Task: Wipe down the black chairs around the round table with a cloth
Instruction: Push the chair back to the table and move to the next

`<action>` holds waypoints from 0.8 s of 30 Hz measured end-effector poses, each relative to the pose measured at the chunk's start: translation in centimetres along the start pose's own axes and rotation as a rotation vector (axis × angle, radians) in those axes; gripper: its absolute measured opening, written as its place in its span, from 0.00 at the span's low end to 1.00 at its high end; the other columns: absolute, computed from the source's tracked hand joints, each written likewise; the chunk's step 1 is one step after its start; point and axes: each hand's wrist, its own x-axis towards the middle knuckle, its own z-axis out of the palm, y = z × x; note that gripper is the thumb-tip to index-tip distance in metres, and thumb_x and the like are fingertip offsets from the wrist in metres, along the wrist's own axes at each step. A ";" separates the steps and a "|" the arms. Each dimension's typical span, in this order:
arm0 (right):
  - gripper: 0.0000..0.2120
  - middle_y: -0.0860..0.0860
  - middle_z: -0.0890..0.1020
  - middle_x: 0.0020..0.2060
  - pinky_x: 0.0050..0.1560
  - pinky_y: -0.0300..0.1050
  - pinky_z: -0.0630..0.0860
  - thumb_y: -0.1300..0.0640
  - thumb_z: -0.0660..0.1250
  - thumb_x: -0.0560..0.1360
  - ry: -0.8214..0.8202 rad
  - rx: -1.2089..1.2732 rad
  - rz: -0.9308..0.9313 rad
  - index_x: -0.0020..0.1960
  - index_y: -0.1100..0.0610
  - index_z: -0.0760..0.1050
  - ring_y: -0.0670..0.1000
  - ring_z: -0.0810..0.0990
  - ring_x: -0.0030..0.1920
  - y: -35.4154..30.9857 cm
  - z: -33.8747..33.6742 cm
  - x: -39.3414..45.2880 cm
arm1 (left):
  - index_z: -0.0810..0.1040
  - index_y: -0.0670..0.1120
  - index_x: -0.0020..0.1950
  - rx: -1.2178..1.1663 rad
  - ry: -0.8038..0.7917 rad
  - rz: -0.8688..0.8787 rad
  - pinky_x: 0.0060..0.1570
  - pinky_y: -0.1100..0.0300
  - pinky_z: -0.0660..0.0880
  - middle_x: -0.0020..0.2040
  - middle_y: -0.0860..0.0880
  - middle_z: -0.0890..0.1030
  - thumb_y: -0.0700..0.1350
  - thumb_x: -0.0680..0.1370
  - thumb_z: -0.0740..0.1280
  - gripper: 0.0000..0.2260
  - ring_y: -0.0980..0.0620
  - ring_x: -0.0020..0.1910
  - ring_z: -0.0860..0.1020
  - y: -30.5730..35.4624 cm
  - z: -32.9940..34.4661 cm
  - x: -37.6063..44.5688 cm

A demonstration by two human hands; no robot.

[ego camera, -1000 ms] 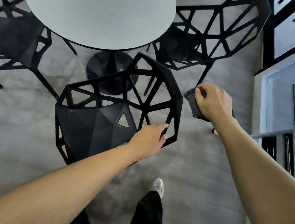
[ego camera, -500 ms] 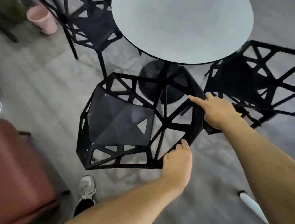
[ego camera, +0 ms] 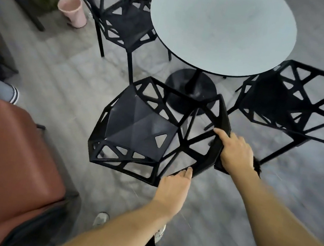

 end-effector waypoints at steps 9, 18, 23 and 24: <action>0.27 0.52 0.79 0.52 0.43 0.50 0.70 0.58 0.58 0.79 -0.042 0.080 0.255 0.76 0.42 0.63 0.58 0.77 0.52 -7.3 1.7 -12.3 | 0.56 0.48 0.81 0.125 -0.057 0.232 0.43 0.51 0.73 0.66 0.47 0.76 0.32 0.78 0.59 0.32 0.42 0.55 0.80 -9.7 -0.2 -7.9; 0.21 0.53 0.82 0.51 0.44 0.50 0.73 0.50 0.56 0.80 -0.169 0.309 0.402 0.73 0.42 0.65 0.59 0.79 0.53 -21.3 2.8 -22.0 | 0.68 0.53 0.73 0.350 -0.133 0.282 0.54 0.51 0.76 0.64 0.51 0.78 0.38 0.82 0.56 0.21 0.45 0.62 0.79 -24.2 -3.3 -12.0; 0.21 0.52 0.82 0.50 0.43 0.49 0.72 0.49 0.55 0.81 -0.216 0.367 0.384 0.74 0.40 0.63 0.58 0.80 0.51 -26.3 3.1 -25.7 | 0.76 0.55 0.66 0.324 -0.038 0.256 0.54 0.53 0.76 0.60 0.53 0.81 0.41 0.81 0.61 0.16 0.47 0.59 0.80 -30.5 -3.9 -14.1; 0.21 0.52 0.82 0.49 0.43 0.49 0.72 0.49 0.56 0.81 -0.207 0.382 0.404 0.73 0.40 0.63 0.58 0.80 0.51 -26.5 3.1 -26.2 | 0.78 0.54 0.63 0.308 -0.003 0.222 0.55 0.52 0.77 0.59 0.51 0.82 0.40 0.80 0.63 0.15 0.45 0.58 0.80 -31.0 -3.7 -14.8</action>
